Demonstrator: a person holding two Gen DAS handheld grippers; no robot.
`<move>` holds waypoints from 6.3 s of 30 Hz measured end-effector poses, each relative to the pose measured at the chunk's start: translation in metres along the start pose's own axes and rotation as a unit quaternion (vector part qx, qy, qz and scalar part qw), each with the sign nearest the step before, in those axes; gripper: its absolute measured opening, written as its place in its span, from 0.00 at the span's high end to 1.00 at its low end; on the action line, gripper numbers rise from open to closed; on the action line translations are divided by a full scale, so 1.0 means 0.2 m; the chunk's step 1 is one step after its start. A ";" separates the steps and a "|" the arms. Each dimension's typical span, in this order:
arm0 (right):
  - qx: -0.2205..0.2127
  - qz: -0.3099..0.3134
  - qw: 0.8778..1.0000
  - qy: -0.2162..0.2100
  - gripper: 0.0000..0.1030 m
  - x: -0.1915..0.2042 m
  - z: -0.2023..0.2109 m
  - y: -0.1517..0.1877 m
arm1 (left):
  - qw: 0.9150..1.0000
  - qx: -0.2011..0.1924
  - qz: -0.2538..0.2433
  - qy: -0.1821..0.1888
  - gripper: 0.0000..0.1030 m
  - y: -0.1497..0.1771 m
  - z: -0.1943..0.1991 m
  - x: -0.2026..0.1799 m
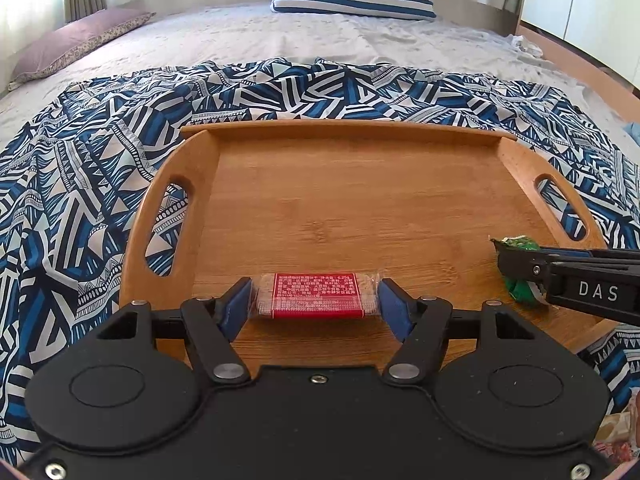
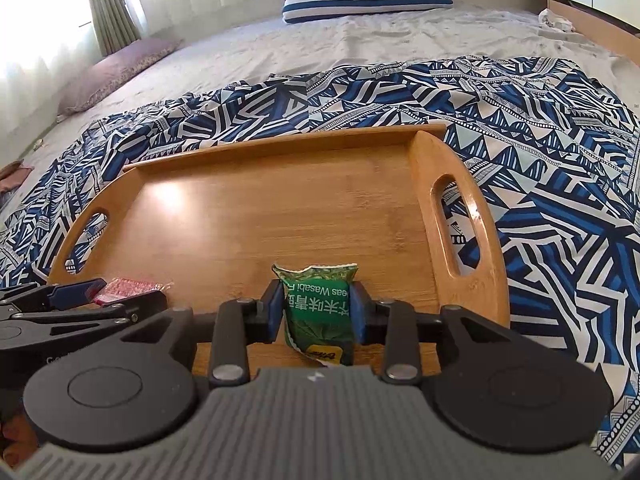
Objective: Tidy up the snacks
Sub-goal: 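Carry both snacks onto the wooden tray and open both grippers to release them, then withdraw both open grippers from the tray back toward the snack pile, then grasp another red Biscoff packet with the left gripper while the right grasps the white translucent packet, then carry both packets over the tray and open the left gripper while the right holds the white packet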
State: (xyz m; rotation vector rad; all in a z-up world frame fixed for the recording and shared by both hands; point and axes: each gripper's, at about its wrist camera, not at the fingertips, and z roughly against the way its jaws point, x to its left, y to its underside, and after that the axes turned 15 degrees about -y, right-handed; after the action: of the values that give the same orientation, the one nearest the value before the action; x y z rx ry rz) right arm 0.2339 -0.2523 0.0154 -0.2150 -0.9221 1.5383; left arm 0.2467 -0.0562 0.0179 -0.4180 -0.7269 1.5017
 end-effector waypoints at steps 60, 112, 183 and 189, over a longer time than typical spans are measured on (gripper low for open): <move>-0.082 0.119 0.987 0.070 0.00 0.18 0.65 0.74 | 0.997 -0.054 0.043 -0.033 0.00 0.89 0.71 0.31; -0.071 0.102 0.989 0.086 0.03 0.08 0.57 0.77 | 0.997 -0.075 0.015 0.007 0.25 0.93 0.63 0.26; -0.129 0.031 0.984 0.117 0.66 0.07 0.80 0.74 | 0.995 -0.095 0.023 0.031 0.69 0.88 0.97 0.38; -0.131 0.040 0.987 0.085 0.66 0.11 0.81 0.65 | 0.994 -0.099 0.029 0.031 0.69 0.71 0.96 0.41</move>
State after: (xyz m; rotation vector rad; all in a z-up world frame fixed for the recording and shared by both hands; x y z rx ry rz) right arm 0.0311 -0.2895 0.0453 -0.5694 -0.9863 1.4444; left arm 0.0066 -0.0035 0.0777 -0.6387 -0.8231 1.4697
